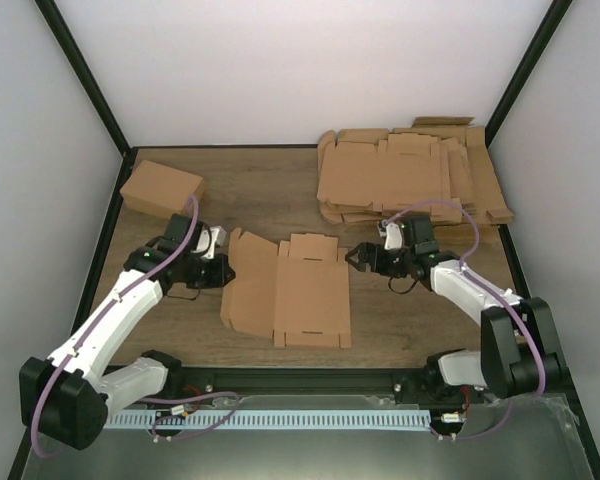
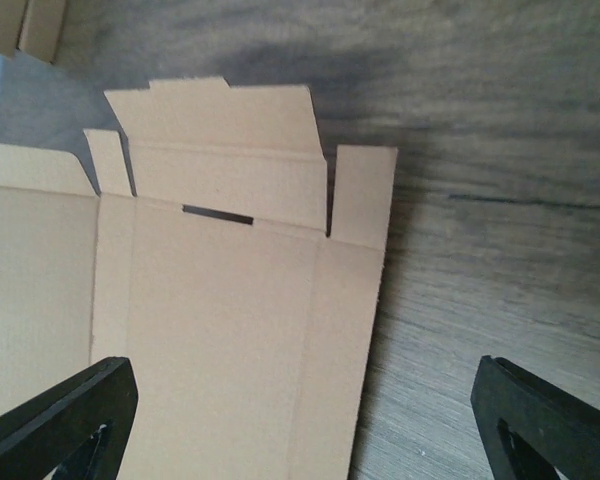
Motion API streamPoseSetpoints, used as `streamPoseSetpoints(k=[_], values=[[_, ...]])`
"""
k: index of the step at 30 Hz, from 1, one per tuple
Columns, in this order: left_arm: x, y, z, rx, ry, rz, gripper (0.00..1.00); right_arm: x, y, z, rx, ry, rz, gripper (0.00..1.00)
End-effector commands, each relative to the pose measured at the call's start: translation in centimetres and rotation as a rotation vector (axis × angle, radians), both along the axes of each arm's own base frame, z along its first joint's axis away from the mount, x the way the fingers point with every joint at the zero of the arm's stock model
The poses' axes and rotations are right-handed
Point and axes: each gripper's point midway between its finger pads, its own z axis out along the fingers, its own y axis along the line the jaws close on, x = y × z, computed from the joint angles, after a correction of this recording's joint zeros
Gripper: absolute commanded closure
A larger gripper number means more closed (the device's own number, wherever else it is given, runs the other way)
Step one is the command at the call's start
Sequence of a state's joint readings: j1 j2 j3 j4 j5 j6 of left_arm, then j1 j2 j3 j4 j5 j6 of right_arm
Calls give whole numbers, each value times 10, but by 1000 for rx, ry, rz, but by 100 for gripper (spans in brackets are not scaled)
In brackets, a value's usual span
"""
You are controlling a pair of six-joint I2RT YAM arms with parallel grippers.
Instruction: Fold the paper box
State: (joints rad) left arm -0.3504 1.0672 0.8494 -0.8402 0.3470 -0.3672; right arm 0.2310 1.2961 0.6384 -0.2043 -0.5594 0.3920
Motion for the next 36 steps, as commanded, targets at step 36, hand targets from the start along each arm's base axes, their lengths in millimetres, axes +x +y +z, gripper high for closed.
streamPoseSetpoints(k=[36], values=[[33, 36, -24, 217, -78, 210, 91, -51, 27, -72, 30, 254, 26, 21]])
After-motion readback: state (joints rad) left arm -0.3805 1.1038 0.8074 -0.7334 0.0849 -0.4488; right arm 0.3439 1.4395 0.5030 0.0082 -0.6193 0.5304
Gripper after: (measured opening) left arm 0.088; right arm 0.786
